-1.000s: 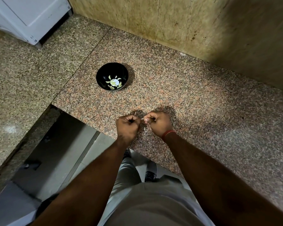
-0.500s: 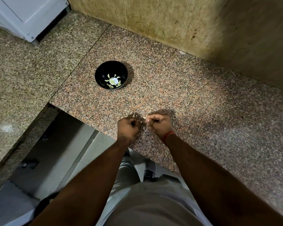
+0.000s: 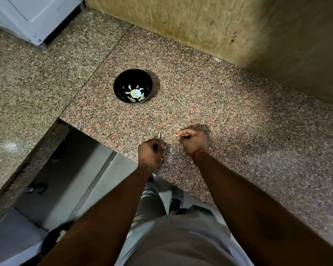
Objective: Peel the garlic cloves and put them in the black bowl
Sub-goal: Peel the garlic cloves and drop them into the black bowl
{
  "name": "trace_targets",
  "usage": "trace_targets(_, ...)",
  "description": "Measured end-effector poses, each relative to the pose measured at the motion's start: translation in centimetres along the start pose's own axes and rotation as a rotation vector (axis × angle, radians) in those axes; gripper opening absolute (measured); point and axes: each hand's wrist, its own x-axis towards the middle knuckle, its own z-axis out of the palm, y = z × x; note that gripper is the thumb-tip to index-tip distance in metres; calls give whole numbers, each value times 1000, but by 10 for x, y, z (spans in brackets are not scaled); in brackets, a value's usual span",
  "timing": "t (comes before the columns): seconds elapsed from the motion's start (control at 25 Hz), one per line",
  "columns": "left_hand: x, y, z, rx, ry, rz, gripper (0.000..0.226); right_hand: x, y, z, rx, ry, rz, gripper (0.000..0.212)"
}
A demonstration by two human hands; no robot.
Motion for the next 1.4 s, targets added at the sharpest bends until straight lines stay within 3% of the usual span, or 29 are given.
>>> trace_targets(0.2, -2, -7, 3, -113, 19, -28, 26, -1, 2, 6, -94, 70, -63, 28)
trace_targets(0.4, -5, -10, 6, -182, 57, -113, 32, -17, 14, 7, -264, 105, -251, 20)
trace_targets(0.56, -7, -21, 5, -203, 70, -148, 28, -34, 14, 3, -499, -142, -384, 39)
trace_targets(0.72, -11, -33, 3, -175, 103, -142, 31, -42, 9, 10, -685, -281, -449, 62)
trace_targets(0.84, -15, -34, 0, -200, 119, -149, 30, -40, 8, 10, -689, -347, -499, 57)
trace_targets(1.24, -26, -31, -3, -325, 133, -159, 26, -40, 18, 19, -736, -232, -573, 29)
trace_targets(1.4, -32, -20, -4, -411, 130, -168, 13, -36, 20, 23, -716, -178, -596, 31)
